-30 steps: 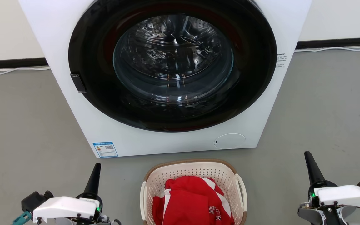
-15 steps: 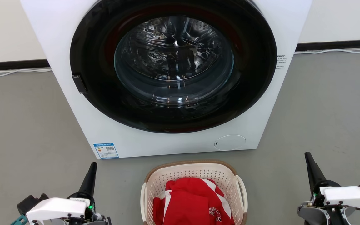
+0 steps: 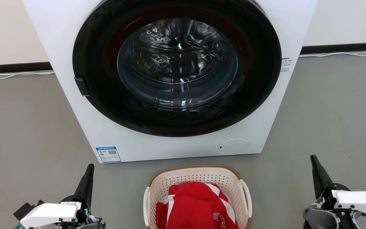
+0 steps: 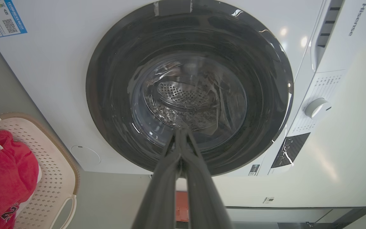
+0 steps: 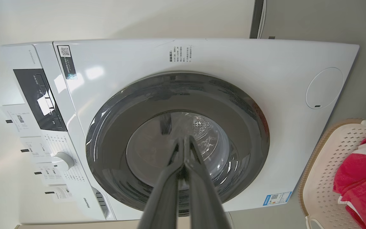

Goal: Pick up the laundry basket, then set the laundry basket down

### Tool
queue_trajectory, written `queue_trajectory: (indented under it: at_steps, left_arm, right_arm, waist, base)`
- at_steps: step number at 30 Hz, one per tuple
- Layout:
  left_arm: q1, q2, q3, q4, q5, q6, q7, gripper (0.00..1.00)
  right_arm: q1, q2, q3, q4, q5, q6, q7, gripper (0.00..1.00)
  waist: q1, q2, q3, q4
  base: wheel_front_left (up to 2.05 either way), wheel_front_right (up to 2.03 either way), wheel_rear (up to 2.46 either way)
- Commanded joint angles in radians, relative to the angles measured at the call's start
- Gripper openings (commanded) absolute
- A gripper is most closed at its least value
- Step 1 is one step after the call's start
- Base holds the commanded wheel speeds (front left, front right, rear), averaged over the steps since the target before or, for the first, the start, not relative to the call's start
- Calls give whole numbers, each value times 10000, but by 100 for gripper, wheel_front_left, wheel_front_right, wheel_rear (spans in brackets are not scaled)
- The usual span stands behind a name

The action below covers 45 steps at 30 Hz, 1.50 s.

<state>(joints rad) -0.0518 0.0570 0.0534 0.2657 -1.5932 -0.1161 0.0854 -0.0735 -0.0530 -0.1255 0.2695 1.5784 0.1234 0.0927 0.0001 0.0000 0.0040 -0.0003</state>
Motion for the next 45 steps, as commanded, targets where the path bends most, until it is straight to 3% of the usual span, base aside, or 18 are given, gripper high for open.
queue_trajectory:
  at_steps: [1, 45]
  left_arm:
    - [-541, 97, 358, -213, -262, -135, 73, 0]
    - [-551, 26, 479, -209, -258, -146, 178, 0]
  right_arm:
    - [-339, -20, 175, -251, 267, 73, 144, 0]
    - [-342, 8, 135, -249, 317, 73, 190, 0]
  waist:
    - [-1, 0, -5, 2]
    - [-1, 0, -9, 3]
  base:
    - [0, 0, 0]
    - [0, 0, 0]
